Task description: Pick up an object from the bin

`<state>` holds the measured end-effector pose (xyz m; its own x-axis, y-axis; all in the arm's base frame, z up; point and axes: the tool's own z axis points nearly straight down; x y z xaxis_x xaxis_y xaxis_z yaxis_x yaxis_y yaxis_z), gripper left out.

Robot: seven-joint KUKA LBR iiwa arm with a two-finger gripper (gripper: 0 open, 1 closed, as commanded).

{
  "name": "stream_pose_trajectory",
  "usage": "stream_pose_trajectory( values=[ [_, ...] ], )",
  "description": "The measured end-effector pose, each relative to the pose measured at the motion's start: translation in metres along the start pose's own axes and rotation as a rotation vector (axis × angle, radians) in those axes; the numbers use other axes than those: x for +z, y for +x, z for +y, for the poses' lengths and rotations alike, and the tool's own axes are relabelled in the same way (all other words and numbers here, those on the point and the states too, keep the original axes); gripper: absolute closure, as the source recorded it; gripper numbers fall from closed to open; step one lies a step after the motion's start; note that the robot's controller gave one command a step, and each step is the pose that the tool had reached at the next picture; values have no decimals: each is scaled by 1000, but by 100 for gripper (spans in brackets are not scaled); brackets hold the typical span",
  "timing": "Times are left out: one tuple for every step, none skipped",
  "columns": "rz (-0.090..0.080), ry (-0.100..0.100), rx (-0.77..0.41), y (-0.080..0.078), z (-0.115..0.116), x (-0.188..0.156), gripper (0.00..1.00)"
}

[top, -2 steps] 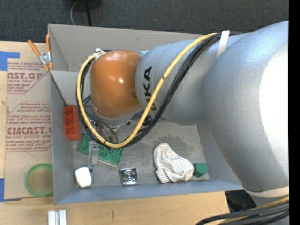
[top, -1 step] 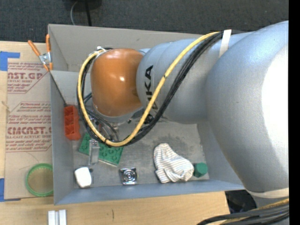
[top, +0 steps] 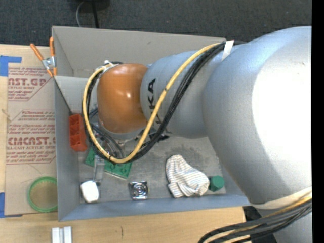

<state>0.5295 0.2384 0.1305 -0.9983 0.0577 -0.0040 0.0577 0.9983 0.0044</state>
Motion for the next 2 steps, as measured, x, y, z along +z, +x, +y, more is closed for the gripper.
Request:
stream_pose_trajectory(
  values=[
    [0,0,127,-7,-24,55,100],
    [0,0,127,-7,-24,55,100]
  ],
)
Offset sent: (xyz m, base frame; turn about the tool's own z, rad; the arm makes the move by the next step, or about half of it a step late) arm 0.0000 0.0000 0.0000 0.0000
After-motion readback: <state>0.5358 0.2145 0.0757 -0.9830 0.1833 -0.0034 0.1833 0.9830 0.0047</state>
